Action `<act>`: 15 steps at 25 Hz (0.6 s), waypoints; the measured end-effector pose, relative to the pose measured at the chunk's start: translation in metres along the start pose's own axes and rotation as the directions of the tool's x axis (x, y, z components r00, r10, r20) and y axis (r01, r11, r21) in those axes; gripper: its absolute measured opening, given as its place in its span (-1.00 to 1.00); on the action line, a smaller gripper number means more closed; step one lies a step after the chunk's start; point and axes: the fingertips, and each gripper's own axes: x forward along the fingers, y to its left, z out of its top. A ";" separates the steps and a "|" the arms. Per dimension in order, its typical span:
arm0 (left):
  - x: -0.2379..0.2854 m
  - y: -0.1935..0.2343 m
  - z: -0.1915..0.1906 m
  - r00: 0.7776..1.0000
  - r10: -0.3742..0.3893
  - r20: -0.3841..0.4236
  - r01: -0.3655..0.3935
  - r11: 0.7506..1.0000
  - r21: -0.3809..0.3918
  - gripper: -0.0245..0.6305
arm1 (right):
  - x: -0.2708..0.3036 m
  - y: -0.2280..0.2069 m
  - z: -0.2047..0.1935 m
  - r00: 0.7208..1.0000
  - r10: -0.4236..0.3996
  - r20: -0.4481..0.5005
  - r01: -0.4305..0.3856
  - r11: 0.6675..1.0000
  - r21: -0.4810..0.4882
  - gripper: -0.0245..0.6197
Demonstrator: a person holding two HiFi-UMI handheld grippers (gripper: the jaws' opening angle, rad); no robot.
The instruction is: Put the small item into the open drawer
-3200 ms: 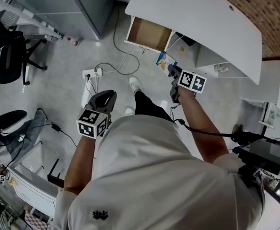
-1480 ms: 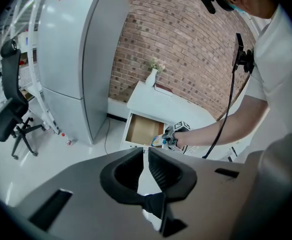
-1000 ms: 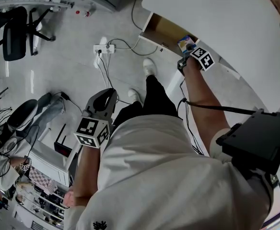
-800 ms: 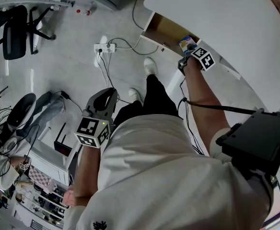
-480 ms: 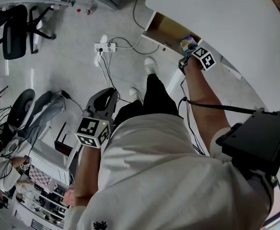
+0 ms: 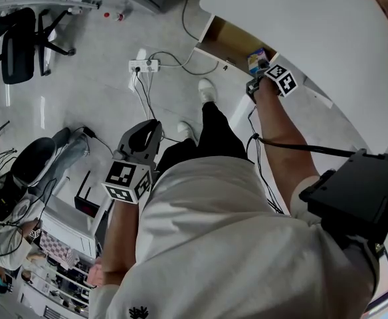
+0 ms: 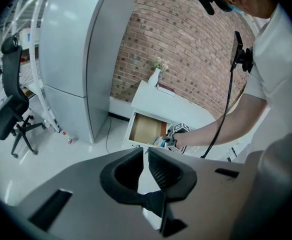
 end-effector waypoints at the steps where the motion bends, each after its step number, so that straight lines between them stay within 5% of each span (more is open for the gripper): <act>1: 0.000 -0.001 -0.001 1.000 0.000 0.001 0.000 1.000 0.001 -0.78 | -0.001 0.000 0.000 1.000 0.003 0.001 -0.003 1.000 -0.001 -0.50; 15: 0.006 0.001 -0.001 1.000 -0.005 0.016 0.005 1.000 0.003 -0.78 | 0.004 0.000 -0.002 1.000 0.008 -0.015 -0.009 1.000 -0.029 -0.29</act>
